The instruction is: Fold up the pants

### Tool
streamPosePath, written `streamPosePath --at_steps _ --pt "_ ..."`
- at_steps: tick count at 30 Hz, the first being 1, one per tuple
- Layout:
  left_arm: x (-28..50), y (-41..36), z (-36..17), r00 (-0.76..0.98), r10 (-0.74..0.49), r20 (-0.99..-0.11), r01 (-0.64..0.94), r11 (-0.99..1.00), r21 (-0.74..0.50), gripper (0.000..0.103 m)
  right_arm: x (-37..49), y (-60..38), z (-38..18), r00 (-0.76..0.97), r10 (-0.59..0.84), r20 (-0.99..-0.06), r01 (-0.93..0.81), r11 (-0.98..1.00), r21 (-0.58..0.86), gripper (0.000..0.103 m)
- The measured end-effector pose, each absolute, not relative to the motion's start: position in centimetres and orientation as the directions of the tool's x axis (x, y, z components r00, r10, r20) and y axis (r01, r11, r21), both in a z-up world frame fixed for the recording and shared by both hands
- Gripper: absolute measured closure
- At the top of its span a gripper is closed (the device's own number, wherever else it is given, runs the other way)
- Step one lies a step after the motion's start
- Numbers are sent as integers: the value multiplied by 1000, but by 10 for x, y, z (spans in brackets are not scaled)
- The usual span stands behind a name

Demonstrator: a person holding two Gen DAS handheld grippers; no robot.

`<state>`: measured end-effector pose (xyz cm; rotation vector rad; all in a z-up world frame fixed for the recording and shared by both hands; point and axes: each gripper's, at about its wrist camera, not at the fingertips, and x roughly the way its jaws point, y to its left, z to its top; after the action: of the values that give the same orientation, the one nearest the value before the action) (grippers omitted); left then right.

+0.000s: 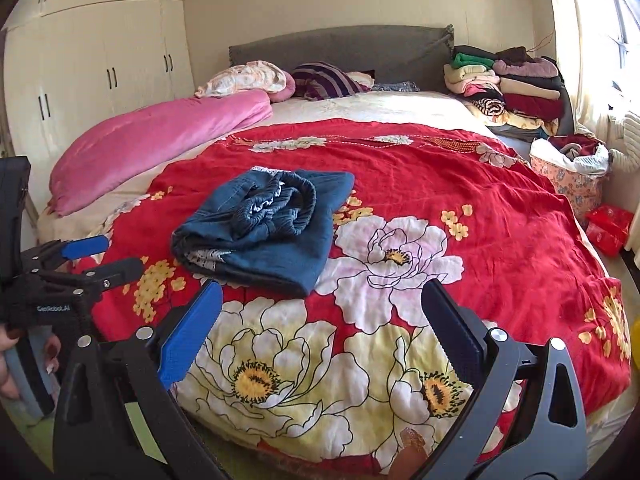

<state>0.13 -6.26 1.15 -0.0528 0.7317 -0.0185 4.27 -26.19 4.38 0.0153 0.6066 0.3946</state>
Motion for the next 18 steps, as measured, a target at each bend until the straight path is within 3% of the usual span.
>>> streamPosePath --at_steps 18 --pt "4 -60 1 718 -24 -696 -18 998 -54 4 44 -252 35 719 376 -584 -378 917 125 9"
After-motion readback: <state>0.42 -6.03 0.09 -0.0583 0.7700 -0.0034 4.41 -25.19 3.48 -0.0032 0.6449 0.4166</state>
